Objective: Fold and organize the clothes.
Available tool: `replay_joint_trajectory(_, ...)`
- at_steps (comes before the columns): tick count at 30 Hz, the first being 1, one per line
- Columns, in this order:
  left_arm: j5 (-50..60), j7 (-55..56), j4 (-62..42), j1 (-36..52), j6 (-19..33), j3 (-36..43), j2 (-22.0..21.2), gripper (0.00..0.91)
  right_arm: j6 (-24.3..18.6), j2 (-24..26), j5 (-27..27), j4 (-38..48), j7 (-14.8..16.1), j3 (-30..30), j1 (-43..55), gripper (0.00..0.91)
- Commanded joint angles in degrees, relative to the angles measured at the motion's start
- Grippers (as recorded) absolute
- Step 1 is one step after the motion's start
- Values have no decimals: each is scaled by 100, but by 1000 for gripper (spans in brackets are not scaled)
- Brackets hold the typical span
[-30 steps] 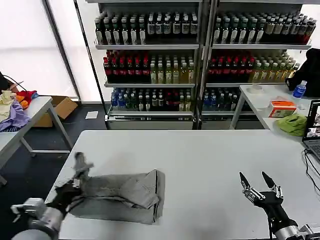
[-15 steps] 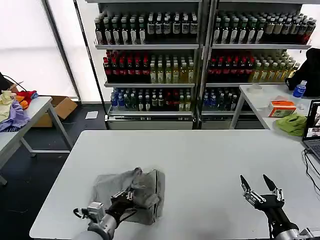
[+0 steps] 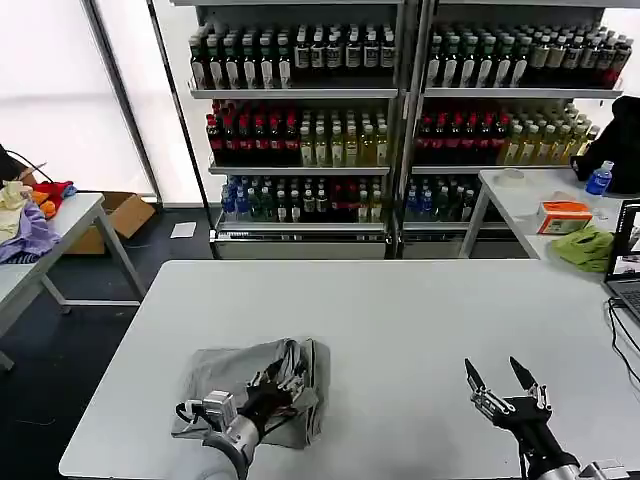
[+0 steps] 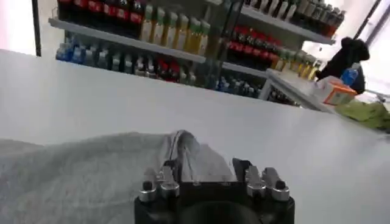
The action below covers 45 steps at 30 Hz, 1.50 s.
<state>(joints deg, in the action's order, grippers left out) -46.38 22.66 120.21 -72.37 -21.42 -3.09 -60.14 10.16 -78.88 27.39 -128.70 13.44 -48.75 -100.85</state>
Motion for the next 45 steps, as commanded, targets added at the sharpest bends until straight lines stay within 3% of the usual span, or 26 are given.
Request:
replay_joint_trajectory(1, -104, -163, 1139, -397, -236, -949, -44, 907, -16, -11, -93, 44, 6, 81, -17, 907)
replay_joint_trajectory(8, 830, -1246, 1005, -1581, -755, -3510, -1, 907, -65, 3, -123, 128, 13, 142, 3, 907)
replay_joint_trajectory(12, 1101, -1571, 336, -1888, -602, -4235, -37, 907, -91, 0, -180, 156, 15, 239, 20, 907)
replay_joint_trajectory(24, 1602, -1511, -791, -1665, -424, -3734, -330, 907, -103, 78, -163, 91, 20, 233, 2, 907)
replay_joint_trajectory(31, 1978, -1511, -733, -1542, -431, -3142, -553, 907, -116, 73, -133, 99, 23, 186, -7, 907)
replay_joint_trajectory(45, 2259, -1499, -745, -1433, -467, -2728, -894, 907, -138, 40, -103, 85, 17, 165, -3, 907)
